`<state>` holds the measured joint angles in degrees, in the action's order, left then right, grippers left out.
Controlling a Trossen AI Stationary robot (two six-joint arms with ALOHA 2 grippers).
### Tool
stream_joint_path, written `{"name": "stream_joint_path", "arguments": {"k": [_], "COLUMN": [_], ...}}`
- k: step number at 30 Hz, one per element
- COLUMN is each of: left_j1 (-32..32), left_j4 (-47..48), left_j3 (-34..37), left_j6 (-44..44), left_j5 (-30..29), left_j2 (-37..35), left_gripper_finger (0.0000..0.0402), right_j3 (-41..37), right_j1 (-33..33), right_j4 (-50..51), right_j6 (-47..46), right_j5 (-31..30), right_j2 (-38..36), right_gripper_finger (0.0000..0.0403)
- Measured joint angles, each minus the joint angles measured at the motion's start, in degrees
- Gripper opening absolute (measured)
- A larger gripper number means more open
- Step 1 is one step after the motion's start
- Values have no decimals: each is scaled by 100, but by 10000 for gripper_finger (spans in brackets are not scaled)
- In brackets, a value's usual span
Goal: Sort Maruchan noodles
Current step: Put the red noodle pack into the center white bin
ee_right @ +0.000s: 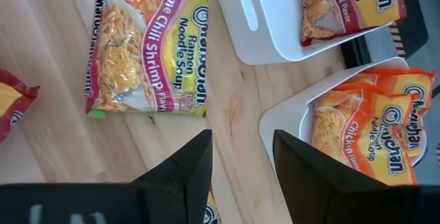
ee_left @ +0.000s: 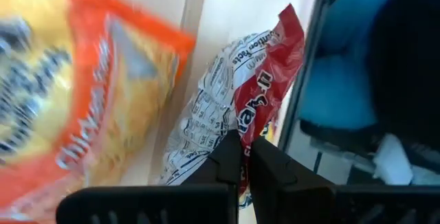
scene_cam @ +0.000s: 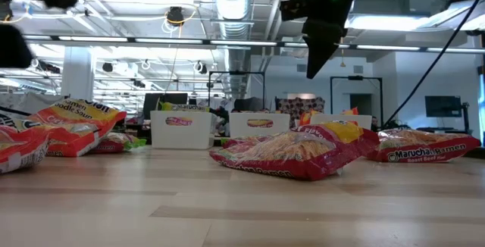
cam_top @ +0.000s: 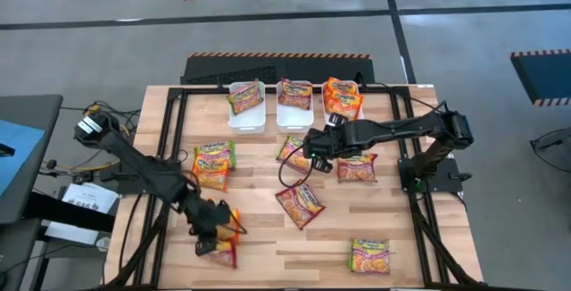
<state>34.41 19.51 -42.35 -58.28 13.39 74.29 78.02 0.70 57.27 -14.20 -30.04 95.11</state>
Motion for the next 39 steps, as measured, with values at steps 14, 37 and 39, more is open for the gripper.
{"name": "stream_joint_path", "arguments": {"k": [14,37,39], "left_j1": [-1800,-3964,-4068], "left_j4": [39,-368,-376], "left_j3": [-7,-13,-13], "left_j6": [1975,3857,3891], "left_j5": [-371,-355,-357], "left_j2": [-772,-772,-772], "left_gripper_finger": [1,0,0], "right_j3": [0,223,223], "right_j1": [-247,-663,-693], "right_j4": [-1374,-2814,-2929], "right_j6": [1530,2630,2630], "right_j5": [1962,3335,3335], "right_j2": [2,4,4], "right_gripper_finger": [178,193,205]}}
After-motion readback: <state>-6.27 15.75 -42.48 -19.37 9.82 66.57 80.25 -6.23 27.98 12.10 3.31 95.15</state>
